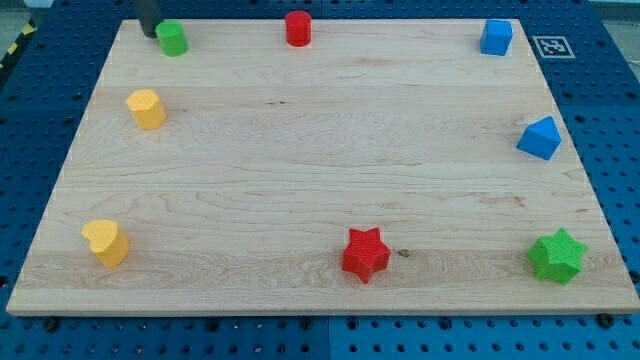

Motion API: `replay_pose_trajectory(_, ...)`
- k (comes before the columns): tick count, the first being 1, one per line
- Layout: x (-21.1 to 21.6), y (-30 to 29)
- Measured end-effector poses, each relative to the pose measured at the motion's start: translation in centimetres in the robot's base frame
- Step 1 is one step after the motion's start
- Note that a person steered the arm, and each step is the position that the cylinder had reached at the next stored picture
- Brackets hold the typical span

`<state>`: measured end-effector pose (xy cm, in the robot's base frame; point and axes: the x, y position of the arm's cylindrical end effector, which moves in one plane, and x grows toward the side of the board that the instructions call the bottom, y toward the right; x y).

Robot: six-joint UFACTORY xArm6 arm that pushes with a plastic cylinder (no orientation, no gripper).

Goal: Move your arm to the top centre

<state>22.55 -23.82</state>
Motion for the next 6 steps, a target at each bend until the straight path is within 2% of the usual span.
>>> replay_pose_trajectory(2, 4.2, 9.8)
replay_pose_trajectory(3, 8.7, 15.4)
replay_pose_trajectory(4, 9.1, 21.0)
replay_pose_trajectory(5, 7.6, 27.0)
replay_pose_trajectory(6, 3.4, 30.8)
